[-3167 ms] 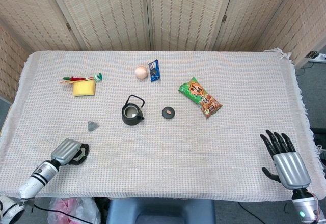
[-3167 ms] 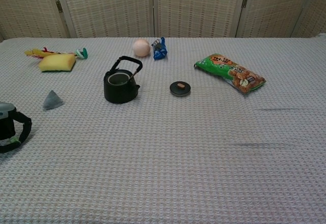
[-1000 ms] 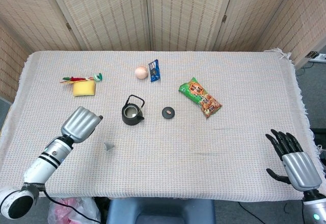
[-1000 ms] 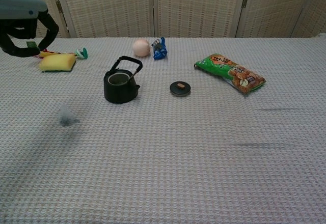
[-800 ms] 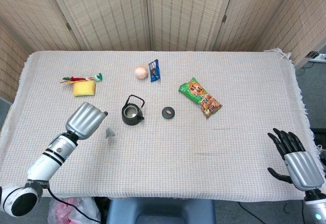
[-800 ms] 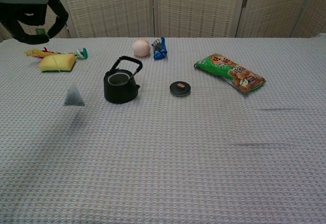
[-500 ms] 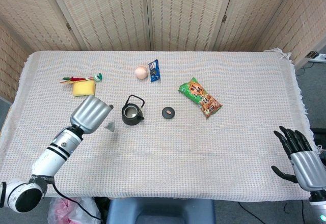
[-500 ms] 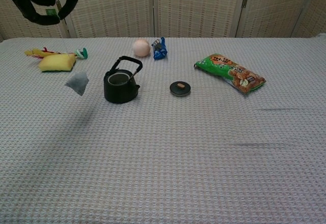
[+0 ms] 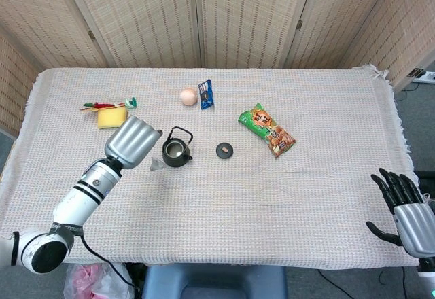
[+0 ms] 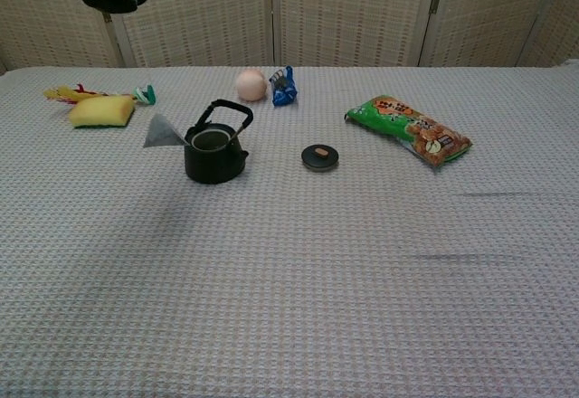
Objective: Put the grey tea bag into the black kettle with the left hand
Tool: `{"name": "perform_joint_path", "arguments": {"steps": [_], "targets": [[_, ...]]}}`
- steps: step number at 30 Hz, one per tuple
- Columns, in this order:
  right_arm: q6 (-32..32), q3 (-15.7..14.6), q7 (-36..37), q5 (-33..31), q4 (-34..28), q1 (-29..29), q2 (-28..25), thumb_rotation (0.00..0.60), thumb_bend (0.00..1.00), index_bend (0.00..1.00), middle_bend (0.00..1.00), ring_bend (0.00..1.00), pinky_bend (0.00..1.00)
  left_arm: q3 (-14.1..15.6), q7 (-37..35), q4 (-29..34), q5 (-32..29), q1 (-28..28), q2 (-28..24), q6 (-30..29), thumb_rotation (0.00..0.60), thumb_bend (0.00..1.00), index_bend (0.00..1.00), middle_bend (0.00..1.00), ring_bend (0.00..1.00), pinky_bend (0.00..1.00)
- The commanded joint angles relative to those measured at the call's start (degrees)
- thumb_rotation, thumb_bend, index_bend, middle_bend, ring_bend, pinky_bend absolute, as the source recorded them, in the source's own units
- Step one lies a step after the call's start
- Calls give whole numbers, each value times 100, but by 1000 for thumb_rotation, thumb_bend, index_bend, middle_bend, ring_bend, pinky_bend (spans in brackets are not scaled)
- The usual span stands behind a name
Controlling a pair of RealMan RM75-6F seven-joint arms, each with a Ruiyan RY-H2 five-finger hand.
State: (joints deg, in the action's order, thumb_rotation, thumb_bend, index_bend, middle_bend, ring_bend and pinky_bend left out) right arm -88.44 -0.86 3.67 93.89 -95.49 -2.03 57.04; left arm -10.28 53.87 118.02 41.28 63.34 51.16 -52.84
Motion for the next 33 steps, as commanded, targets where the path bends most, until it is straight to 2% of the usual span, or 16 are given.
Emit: {"name": "perform_joint_path", "arguments": {"steps": [1, 16, 27, 33], "targets": [[26, 18, 11, -34, -3, -9, 0, 600, 117, 0, 0, 0, 0, 5, -41, -86, -63, 113, 34, 65, 600, 469, 594, 1000, 981, 1000], [357, 48, 135, -214, 20, -132, -45, 600, 117, 0, 0, 0, 0, 33, -86, -686, -492, 901, 413, 446, 600, 469, 594, 1000, 981, 1000], [417, 132, 251, -433, 58, -137, -75, 600, 117, 0, 0, 0, 0, 152, -457, -1303, -387, 1181, 744, 763, 600, 469, 594, 1000, 981, 1000], [476, 166, 268, -555, 70, -140, -81, 600, 117, 0, 0, 0, 0, 234, -843, -1769, -130, 1178, 1002, 980, 600, 469, 594, 1000, 981, 1000]]}}
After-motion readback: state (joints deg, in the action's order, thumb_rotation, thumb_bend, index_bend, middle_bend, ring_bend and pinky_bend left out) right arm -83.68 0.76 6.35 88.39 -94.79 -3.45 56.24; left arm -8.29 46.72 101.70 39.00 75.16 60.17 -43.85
